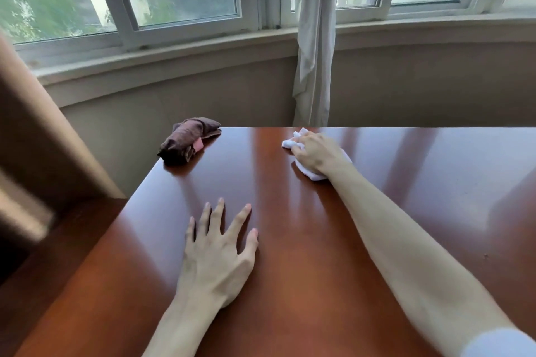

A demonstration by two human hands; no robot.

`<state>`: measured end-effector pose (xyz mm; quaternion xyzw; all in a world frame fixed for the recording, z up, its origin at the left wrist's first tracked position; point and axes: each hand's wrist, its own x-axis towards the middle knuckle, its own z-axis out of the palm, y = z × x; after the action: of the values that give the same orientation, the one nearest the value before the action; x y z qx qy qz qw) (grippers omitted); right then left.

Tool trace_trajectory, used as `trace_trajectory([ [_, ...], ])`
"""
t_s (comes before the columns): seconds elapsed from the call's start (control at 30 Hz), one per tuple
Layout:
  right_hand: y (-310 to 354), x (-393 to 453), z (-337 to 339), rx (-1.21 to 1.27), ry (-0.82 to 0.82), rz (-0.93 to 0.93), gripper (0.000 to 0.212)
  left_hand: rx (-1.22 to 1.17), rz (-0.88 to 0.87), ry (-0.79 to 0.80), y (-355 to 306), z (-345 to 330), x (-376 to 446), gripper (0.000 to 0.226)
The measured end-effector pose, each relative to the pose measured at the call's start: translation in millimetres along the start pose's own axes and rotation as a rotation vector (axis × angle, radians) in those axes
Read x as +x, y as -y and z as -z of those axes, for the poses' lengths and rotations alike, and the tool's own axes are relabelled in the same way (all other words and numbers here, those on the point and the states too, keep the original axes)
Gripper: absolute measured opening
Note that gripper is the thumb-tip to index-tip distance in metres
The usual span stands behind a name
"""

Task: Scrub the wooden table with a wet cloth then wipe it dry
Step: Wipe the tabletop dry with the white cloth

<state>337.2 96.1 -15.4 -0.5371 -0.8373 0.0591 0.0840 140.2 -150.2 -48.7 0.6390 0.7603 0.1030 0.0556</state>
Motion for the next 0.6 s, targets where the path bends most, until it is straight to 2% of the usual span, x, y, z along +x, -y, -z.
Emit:
trace_trajectory([
  [0.13, 30.8, -41.7, 0.6, -0.023, 0.011, 0.106, 0.061, -0.011, 0.002, 0.024, -1.3, 4.6, -0.3, 0.060],
  [0.27, 69.1, -130.0, 2.3, 0.050, 0.037, 0.144, 0.049, -0.041, 0.016, 0.111, -0.7, 13.4, 7.2, 0.057],
  [0.37, 87.4, -201.4, 2.5, 0.059, 0.022, 0.196, 0.051, -0.018, 0.007, 0.290, 8.7, 26.6, 24.0, 0.071],
  [0.43, 95.8, -255.6, 3.6, 0.115, 0.000, 0.252, 0.050, 0.015, -0.018, 0.274, 1.0, 38.0, 24.9, 0.081],
  [0.53, 82.4, -328.8, 5.6, 0.176, -0.035, 0.262, 0.050, 0.002, -0.172, 0.237, -40.3, 41.0, 2.0, 0.067],
  [0.6, 45.0, -347.5, 19.2, 0.190, -0.066, 0.084, 0.048, 0.008, -0.308, 0.254, -74.1, 34.5, -22.7, 0.066],
])
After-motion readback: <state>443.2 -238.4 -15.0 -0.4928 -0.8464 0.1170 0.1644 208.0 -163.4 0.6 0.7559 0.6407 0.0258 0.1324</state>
